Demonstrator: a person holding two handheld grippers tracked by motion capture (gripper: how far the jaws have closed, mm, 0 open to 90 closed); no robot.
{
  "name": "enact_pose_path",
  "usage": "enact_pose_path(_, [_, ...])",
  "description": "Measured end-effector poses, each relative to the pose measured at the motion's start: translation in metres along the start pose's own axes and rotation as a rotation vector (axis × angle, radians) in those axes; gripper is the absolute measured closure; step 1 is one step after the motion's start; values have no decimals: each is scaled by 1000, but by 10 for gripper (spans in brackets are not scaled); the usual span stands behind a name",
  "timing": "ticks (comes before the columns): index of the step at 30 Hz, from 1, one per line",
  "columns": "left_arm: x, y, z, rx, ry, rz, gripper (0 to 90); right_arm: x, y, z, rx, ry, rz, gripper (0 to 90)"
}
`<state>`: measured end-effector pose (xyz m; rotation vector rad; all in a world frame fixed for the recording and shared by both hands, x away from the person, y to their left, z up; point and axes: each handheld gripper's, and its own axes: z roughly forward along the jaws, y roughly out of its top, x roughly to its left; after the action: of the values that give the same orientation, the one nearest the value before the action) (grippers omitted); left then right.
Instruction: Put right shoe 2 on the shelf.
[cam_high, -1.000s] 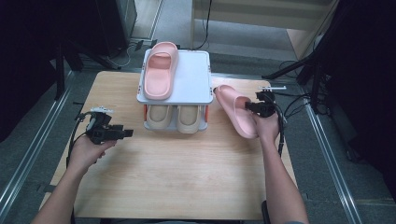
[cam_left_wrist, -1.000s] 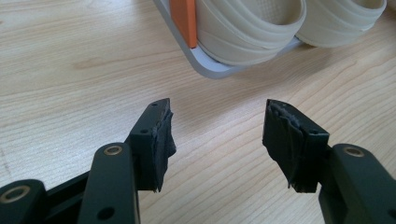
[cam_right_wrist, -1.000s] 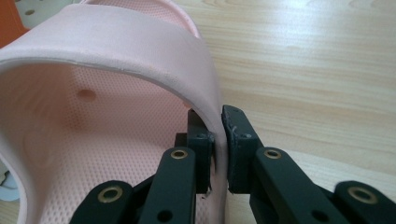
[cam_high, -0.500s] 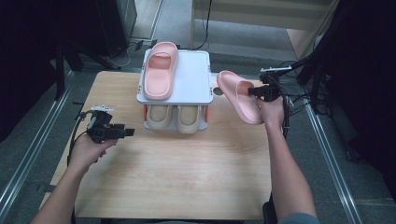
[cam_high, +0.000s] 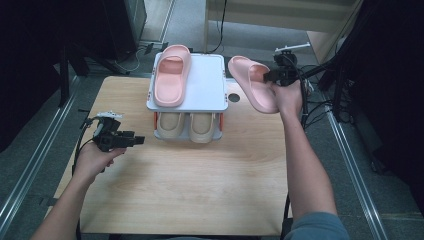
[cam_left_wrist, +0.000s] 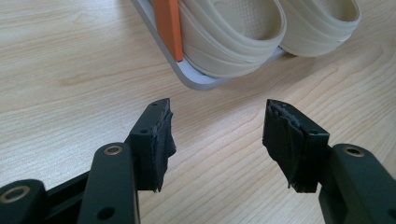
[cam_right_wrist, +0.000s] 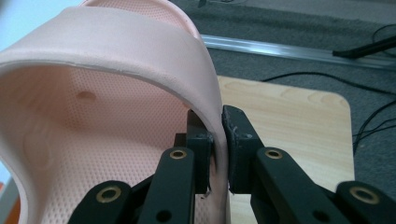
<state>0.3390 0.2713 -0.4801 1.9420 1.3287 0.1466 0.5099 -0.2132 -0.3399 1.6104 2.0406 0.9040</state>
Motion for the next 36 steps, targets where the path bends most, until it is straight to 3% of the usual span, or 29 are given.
enact_pose_path(9, [0,2,3,1,-3,16,430,41,28,11,6,-6,-24,824])
enact_pose_path(19, [-3,3,4,-9,-24,32,434,91,41,37,29,2,-85,814])
enact_pose_path(28, [-1,3,3,-6,-27,28,435,112,44,44,34,-8,-114,772])
enact_pose_path(36, [1,4,4,-8,-20,19,434,120,40,38,22,57,-114,720])
